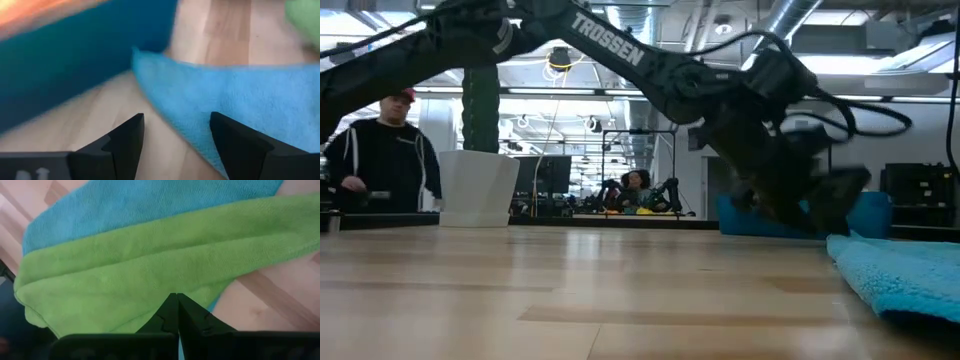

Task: Fold microfiber towels
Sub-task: Fold the blue microfiber cloth

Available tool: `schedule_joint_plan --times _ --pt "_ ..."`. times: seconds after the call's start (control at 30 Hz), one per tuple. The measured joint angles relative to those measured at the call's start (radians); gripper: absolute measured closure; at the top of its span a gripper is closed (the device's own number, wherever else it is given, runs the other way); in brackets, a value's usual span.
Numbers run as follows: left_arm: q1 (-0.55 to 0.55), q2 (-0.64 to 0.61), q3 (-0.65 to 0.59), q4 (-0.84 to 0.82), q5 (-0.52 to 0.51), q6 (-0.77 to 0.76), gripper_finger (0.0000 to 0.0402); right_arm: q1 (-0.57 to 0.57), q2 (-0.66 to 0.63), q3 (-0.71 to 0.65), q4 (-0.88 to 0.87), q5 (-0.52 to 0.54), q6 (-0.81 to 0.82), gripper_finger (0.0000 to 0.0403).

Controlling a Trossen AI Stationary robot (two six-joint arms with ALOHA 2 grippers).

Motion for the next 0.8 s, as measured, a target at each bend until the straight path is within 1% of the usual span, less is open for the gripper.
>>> schedule_joint_plan --times 0.1,0.17,0.2,0.27,0.37,0.4,0.47,0.57,0.7,0.8 --pt "-0.007 0.03 0.05 -0.046 0.011 0.009 0.0183 0.0 0.0 0.0 -0.003 0.008 -0.002 0.0376" --pt "-0.012 0.032 0.068 -0.09 0.009 0.018 0.0202 0.0 0.0 0.0 -0.006 0.02 -0.003 0.0377" --pt "-0.013 0.032 0.068 -0.1 -0.001 0.022 0.0218 0.0 0.0 0.0 -0.005 0.023 -0.003 0.0378" --pt "-0.015 0.025 0.068 -0.13 -0.026 0.027 0.0266 0.0 0.0 0.0 -0.007 0.025 -0.003 0.0379" --pt "-0.016 -0.02 0.064 -0.262 -0.034 0.077 0.0361 0.0 0.0 0.0 -0.009 0.028 -0.003 0.0379" --pt "-0.02 -0.04 0.061 -0.313 -0.036 0.095 0.0381 0.0 0.0 0.0 -0.011 0.04 -0.003 0.0379" --pt "-0.03 -0.083 0.059 -0.41 -0.078 0.137 0.0388 0.0 0.0 0.0 -0.016 0.082 -0.007 0.0377" --pt "-0.069 -0.18 0.059 -0.544 -0.196 0.189 0.0395 -0.007 0.0 0.0 -0.021 0.174 -0.069 0.0375" --pt "-0.134 -0.357 0.065 -0.687 -0.307 0.223 0.0398 -0.043 0.0 0.0 -0.02 0.321 -0.217 0.0376" --pt "-0.185 -0.458 0.063 -0.784 -0.36 0.214 0.0398 -0.088 0.0 0.0 -0.011 0.433 -0.357 0.0373"
